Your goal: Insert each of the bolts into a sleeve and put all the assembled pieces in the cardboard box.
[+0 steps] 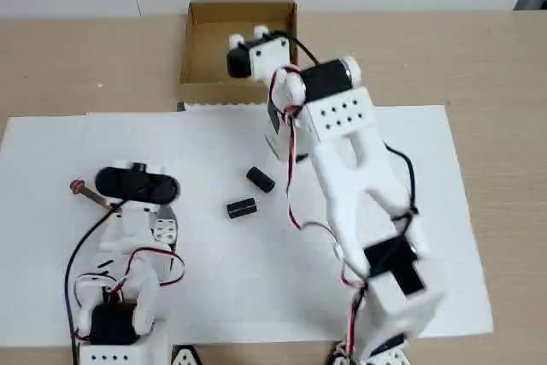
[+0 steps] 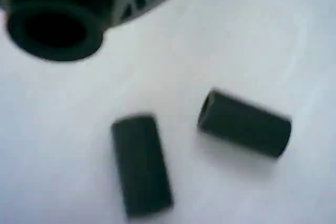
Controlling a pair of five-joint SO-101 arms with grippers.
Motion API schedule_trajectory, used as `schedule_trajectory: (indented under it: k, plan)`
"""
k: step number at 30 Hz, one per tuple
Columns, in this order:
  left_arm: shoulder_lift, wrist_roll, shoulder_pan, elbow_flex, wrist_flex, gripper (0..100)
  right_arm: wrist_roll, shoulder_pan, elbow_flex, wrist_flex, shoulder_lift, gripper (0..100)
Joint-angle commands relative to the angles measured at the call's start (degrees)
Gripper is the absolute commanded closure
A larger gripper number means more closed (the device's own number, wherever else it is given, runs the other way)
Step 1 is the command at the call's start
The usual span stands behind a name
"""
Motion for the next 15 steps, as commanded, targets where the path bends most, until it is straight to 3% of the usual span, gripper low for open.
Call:
schedule_trajectory:
  k: [1, 15]
  plan:
    - [6.8, -0.3, -2.8, -7.5, -0.9, 95, -2.0, 2.0, 9.8, 0.2, -10.7, 99.5]
    - [46.1, 10.0, -12.2, -33.3, -1.5, 95, -1.8, 17.6, 35.5, -1.2, -28.6, 99.1]
